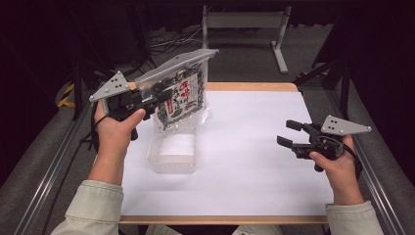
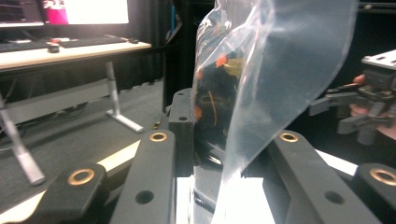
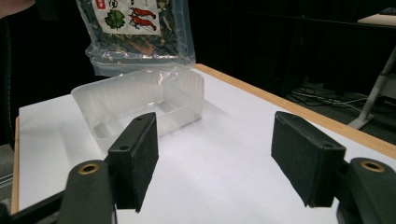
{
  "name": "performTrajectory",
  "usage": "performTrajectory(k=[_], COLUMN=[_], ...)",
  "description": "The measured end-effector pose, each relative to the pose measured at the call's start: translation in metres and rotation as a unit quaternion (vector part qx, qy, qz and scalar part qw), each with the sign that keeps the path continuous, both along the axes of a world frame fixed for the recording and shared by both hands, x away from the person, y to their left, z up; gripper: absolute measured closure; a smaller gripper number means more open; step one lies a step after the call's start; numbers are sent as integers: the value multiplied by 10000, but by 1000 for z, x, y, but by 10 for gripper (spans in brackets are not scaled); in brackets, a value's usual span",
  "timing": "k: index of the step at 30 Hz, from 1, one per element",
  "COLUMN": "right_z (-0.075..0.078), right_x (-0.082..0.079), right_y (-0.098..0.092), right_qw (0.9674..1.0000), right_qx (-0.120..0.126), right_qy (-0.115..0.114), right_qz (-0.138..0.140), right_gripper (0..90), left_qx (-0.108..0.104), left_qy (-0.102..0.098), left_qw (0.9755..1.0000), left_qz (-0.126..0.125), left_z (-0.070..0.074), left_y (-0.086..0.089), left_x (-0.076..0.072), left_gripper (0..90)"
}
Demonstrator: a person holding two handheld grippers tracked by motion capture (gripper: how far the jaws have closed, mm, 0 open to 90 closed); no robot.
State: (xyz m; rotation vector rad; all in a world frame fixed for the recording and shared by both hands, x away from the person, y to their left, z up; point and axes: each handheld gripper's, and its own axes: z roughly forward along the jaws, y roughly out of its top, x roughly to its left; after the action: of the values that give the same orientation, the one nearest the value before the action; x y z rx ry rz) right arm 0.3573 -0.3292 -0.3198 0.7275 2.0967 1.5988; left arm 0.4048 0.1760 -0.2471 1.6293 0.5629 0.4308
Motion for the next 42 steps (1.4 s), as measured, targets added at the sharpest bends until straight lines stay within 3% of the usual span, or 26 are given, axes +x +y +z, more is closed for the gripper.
performTrajectory(k=[9,18,21,30,42], right_z=[-1,-7,-9,-13,-17], right_x=[1,4,5,8,10], right_y=[-2,3,4,5,9], right_qw=[10000,9999,9998,9996,9993], right_qx=[70,35,39,34,10], right_qy=[13,107,155,233,304], right_qz=[9,65,97,138,213], right_gripper=[330,326,324,323,323], left_qx=[-84,-252,-139,-171,84], left_qy=[108,284,440,600,676], left_qw=[9995,9990,9983,9976,9966], left_qz=[285,237,346,315,455], left_z=[-18,-34,-41,-54,-72], left_y=[13,19,20,21,19], left_x=[5,8,13,16,18], left_gripper=[722,722,722,722,721])
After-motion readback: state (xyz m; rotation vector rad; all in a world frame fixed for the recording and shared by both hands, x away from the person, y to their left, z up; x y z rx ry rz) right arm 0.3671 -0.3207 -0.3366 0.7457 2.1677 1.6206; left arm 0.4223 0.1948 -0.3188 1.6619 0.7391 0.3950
